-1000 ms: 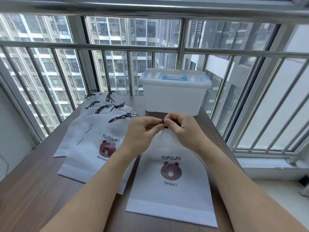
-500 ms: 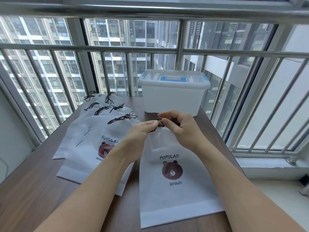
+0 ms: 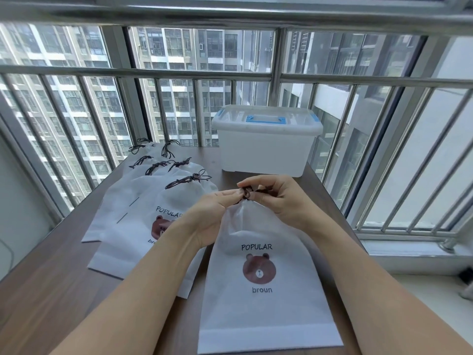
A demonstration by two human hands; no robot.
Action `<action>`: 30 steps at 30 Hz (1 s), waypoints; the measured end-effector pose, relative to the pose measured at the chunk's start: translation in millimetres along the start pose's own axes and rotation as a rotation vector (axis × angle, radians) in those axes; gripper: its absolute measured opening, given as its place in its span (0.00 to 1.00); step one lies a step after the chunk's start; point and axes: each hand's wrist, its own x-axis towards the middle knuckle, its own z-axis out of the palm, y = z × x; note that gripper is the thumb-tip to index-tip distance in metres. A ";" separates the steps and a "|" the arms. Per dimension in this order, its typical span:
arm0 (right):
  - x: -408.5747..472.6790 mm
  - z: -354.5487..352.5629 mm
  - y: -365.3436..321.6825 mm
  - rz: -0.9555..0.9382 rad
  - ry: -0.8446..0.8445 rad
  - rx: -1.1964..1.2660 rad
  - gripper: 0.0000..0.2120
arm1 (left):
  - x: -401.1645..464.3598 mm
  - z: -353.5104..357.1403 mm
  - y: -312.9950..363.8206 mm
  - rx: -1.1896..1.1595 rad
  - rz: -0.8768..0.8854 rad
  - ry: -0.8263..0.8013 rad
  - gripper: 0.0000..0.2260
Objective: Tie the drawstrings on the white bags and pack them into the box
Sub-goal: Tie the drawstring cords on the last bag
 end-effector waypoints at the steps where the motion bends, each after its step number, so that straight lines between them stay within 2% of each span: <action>1: 0.2 0.8 0.8 -0.008 0.015 0.009 0.10 | -0.5 0.4 -0.1 0.001 0.001 0.010 0.13; 7: 2.5 3.8 3.0 -0.022 0.112 0.025 0.08 | -0.9 0.8 -2.1 0.019 0.011 0.045 0.11; 13: 2.7 10.7 -1.0 0.071 0.161 0.049 0.06 | 2.6 -0.2 -4.9 0.063 0.013 0.090 0.12; 17: 0.2 13.4 -7.5 0.175 0.198 0.266 0.07 | 3.5 2.8 -5.1 0.198 0.142 0.118 0.06; 21: -2.3 11.5 -14.5 0.314 0.207 0.453 0.06 | 4.5 5.1 -5.2 0.393 0.323 0.113 0.10; 24: -3.5 11.4 -17.0 0.423 0.182 0.468 0.05 | 5.1 5.9 -8.6 0.558 0.455 0.163 0.12; 30: -1.9 19.9 -17.5 0.424 0.226 0.451 0.06 | 3.6 10.7 -13.6 0.641 0.618 0.318 0.09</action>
